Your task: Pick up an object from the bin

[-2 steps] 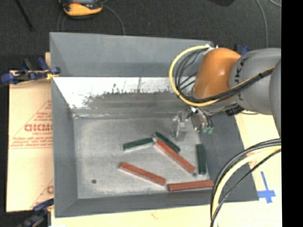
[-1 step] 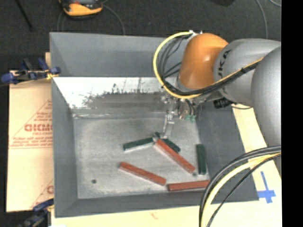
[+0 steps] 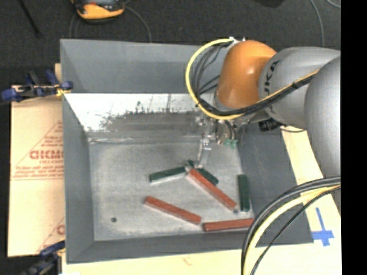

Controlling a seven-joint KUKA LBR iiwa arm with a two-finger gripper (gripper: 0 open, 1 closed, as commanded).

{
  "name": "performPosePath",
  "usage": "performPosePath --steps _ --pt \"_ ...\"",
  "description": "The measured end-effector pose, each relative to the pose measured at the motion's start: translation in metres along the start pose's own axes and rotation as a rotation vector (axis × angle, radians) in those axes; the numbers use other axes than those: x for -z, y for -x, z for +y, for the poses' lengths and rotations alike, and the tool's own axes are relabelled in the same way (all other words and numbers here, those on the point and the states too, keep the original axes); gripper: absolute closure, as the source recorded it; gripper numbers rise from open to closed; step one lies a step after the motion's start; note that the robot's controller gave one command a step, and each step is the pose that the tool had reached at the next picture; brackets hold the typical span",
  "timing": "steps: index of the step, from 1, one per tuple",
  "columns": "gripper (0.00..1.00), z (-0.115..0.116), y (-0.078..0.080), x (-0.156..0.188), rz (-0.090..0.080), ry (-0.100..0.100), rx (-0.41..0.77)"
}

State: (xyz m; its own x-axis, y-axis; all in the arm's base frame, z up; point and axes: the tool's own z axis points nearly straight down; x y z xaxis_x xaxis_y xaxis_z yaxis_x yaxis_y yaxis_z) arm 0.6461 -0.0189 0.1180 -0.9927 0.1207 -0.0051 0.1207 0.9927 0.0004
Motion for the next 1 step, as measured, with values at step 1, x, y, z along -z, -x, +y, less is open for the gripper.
performPosePath --steps 1 --pt "1.0 0.0052 -0.0613 -0.0407 0.001 0.0 -0.098"
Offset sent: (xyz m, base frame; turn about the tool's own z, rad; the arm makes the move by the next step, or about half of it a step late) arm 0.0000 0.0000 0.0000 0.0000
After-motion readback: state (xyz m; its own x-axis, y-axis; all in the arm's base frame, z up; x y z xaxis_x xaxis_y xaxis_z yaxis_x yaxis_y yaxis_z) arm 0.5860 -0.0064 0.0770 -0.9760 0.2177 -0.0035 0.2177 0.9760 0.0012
